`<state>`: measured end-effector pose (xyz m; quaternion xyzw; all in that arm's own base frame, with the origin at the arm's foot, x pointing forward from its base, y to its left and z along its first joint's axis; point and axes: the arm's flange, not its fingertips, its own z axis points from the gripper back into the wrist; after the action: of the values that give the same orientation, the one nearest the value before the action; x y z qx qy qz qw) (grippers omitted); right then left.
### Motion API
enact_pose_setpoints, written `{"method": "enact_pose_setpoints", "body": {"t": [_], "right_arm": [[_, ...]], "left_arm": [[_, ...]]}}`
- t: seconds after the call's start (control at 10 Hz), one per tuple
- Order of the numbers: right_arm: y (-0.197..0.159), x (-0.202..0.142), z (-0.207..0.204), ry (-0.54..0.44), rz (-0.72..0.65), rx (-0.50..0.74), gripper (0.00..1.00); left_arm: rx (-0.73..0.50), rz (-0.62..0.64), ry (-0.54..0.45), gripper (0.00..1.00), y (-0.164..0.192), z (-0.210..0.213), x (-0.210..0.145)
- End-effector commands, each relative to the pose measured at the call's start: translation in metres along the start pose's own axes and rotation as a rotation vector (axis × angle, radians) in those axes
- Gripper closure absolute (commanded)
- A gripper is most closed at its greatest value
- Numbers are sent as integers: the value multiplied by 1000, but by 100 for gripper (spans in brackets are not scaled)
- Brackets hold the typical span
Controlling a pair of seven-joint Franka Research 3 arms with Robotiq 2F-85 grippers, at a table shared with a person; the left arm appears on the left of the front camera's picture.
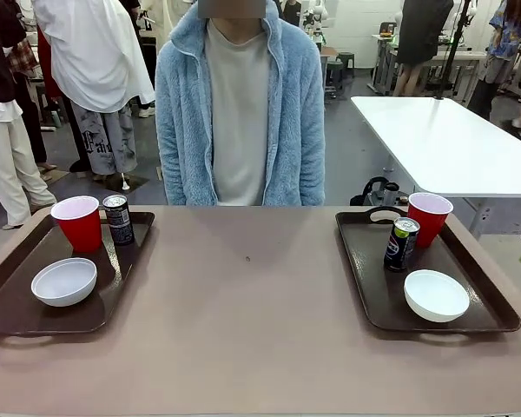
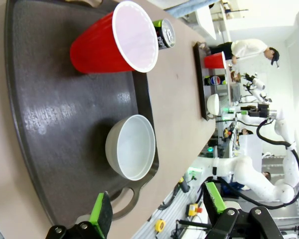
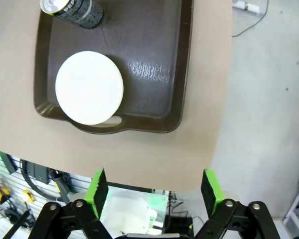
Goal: Prepare tableware on both trays.
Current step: Pick up a Picnic Bowl from the table and place it on a Handle tray.
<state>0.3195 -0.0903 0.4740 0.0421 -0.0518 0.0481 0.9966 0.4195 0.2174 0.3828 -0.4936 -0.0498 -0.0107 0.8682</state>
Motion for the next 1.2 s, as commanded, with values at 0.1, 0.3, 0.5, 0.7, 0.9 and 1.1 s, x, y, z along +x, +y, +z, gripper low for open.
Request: {"method": "enact_pose_setpoints", "body": {"t": [0.1,0.3,0.5,0.7,0.9,1.1], "right_arm": [[6,-17,36,-20,157,208,0],[-29,-22,73,-43,137,561,0],[-89,-19,69,-47,42,950,0],[-149,-13,37,-27,-88,1057,0],[-190,-7,7,-31,-130,1107,0],[-228,-13,-24,-70,-185,1125,0]], "left_arm": [[11,-7,1,3,-1,1,-3],[11,-7,1,3,-1,1,-3],[11,-7,1,3,-1,1,-3],[11,-7,1,3,-1,1,-3],[11,-7,1,3,-1,1,-3],[11,-7,1,3,-1,1,-3]]}}
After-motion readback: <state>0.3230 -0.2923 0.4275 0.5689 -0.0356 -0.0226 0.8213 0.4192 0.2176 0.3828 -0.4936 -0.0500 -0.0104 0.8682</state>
